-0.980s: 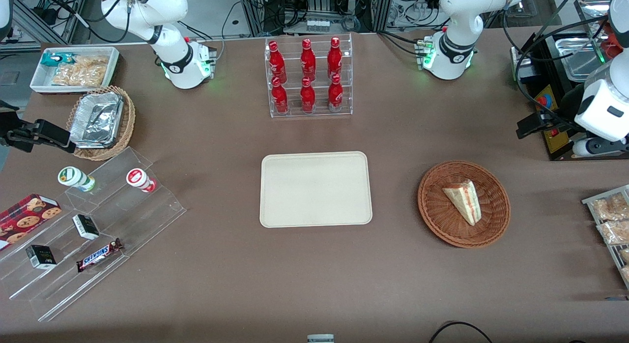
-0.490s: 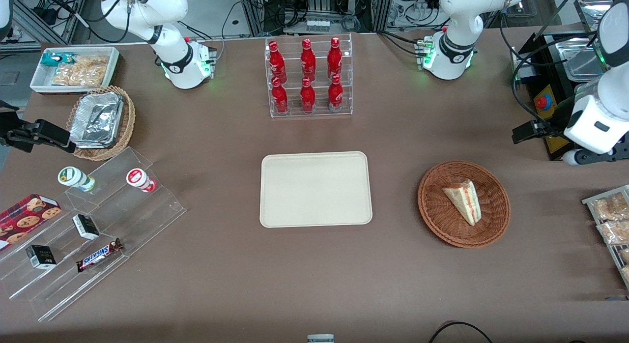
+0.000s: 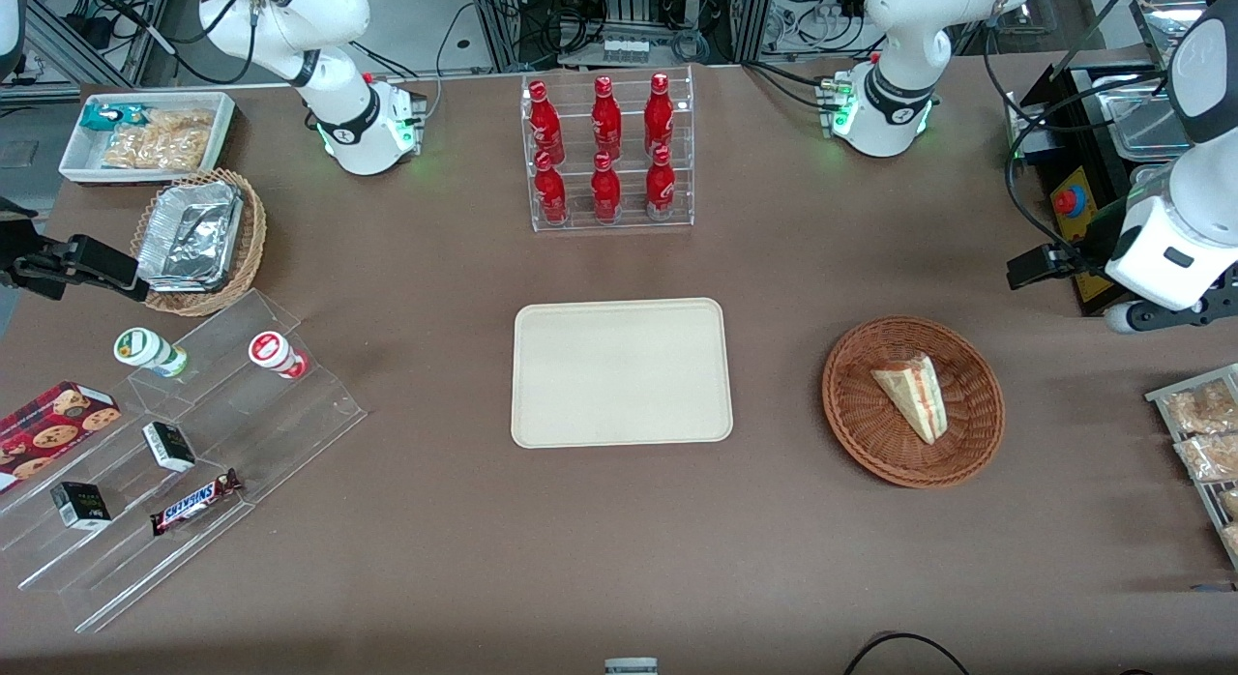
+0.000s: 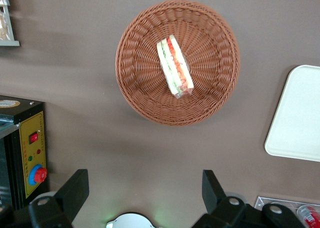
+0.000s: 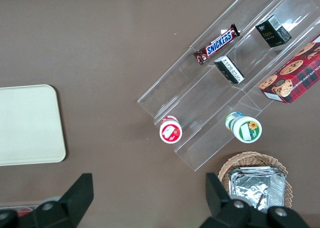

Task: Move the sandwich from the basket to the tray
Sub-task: 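Lower the left gripper into the wicker basket onto the wrapped sandwich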

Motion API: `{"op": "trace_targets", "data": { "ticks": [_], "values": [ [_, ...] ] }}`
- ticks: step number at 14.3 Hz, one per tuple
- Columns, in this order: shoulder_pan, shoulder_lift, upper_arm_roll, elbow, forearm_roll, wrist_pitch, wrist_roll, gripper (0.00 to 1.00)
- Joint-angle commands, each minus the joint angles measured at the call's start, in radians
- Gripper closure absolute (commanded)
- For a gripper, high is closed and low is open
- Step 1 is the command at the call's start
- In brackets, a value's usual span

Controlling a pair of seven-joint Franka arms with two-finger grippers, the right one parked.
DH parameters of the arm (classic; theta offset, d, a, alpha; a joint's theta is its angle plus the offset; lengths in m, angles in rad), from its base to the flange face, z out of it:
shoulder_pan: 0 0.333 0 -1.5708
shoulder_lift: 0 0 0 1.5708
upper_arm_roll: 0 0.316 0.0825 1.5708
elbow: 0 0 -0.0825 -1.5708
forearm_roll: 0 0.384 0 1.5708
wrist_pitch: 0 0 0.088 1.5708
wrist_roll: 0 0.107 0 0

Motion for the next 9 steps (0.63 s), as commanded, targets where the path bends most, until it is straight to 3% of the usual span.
{"op": "trace_targets", "data": {
  "ticks": [1, 5, 9],
  "values": [
    [-0.011, 0.022, 0.01, -0.094, 0.021, 0.087, -0.041, 0.0],
    [-0.012, 0.039, 0.017, -0.29, 0.022, 0.304, -0.152, 0.0],
    [-0.057, 0.103, 0.017, -0.404, 0.022, 0.518, -0.496, 0.0]
  ]
}}
